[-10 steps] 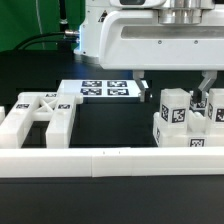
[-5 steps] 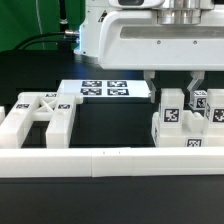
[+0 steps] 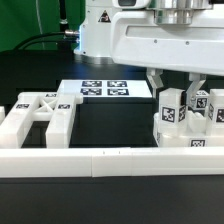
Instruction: Assemble chair
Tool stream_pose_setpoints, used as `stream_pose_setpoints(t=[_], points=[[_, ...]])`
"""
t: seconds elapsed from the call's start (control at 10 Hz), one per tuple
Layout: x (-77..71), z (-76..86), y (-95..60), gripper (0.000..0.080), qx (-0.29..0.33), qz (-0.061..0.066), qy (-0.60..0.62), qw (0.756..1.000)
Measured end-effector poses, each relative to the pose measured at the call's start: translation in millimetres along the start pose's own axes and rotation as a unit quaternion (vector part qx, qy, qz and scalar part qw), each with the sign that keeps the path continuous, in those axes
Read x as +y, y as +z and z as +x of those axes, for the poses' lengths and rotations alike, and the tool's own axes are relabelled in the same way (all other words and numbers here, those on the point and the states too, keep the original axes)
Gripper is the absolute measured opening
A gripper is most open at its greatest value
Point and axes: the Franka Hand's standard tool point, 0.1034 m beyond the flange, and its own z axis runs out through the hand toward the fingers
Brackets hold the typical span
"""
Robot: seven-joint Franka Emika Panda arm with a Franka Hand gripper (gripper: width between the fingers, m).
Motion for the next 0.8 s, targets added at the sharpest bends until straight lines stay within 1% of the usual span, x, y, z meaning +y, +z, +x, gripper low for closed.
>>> stream_pose_setpoints(t=[0.2, 0.4, 0.6, 0.7, 0.8], points=[[-1.1, -0.2, 0.4, 0.0287, 0.0, -0.005, 0.105, 0.994], [-1.6, 0.8, 0.2, 0.0287, -0.001, -0.009, 0.172, 0.985], [-1.7, 0.4, 0.9, 0.0287, -0.001, -0.009, 0.176, 0.984], [-1.4, 1.1, 0.9, 0.0467, -0.001, -0.009, 0.152, 0.988], [-0.4, 4.0, 0.3, 0.0586, 0.0, -0.007, 0.12, 0.993]])
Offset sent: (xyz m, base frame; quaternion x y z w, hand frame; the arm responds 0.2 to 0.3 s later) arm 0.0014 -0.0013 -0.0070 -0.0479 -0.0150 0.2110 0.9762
